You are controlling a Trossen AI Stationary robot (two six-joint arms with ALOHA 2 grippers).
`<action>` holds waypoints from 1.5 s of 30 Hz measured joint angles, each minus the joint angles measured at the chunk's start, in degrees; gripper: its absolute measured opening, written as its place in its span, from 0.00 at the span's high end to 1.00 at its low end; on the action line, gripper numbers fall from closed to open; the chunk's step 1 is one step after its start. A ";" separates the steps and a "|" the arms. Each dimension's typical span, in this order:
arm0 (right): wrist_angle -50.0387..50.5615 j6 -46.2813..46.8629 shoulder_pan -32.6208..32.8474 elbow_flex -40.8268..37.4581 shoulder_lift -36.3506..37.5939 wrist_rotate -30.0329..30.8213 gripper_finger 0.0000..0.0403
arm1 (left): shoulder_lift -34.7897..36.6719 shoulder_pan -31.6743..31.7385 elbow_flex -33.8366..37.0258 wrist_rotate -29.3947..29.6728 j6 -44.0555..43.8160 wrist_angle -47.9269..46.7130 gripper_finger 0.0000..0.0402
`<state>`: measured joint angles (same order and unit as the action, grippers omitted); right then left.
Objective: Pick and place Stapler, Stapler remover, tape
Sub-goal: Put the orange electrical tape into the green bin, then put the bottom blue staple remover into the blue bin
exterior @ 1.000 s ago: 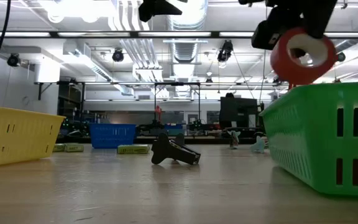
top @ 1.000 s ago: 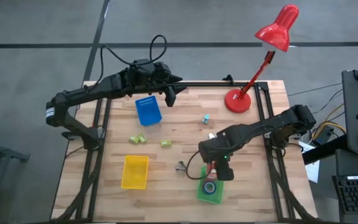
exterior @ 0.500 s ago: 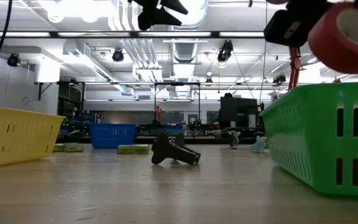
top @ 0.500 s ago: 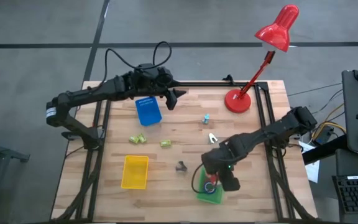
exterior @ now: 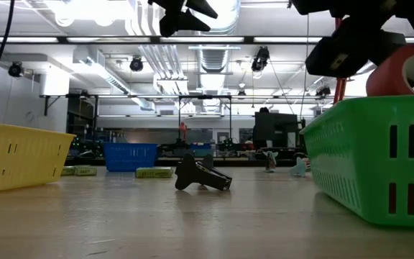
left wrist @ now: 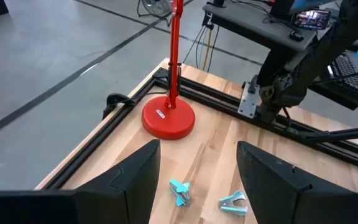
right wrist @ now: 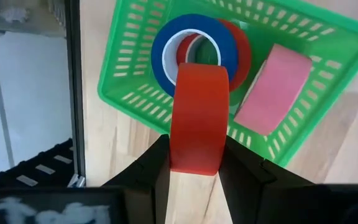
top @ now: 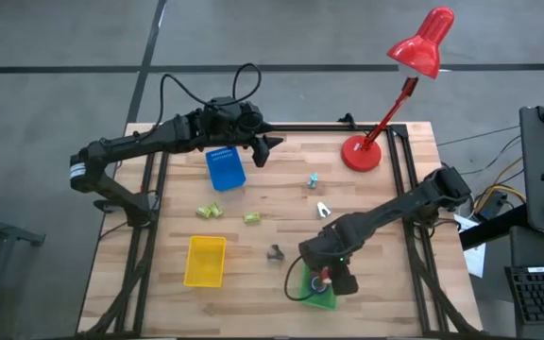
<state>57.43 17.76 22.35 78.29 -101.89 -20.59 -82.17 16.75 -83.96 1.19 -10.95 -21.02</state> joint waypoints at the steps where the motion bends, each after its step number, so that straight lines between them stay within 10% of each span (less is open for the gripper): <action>1: 0.33 0.28 0.01 -0.05 0.32 0.50 0.73 | 0.00 -0.01 0.00 0.00 -0.02 0.02 0.46; 26: 0.87 4.55 -0.24 -0.65 -0.67 8.78 0.66 | 0.02 -0.02 0.00 0.12 -0.69 0.02 0.46; 37: 1.29 4.12 -0.08 -0.73 0.00 -3.52 0.46 | 0.02 0.00 0.21 0.22 -0.67 0.01 0.46; 45: 3.74 2.54 -0.58 -0.78 7.19 -0.29 0.46 | 0.02 0.00 0.76 -0.13 -1.25 -1.67 0.46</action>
<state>61.17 20.30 21.77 77.52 -94.70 -20.88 -82.15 16.75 -83.20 1.07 -12.20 -22.69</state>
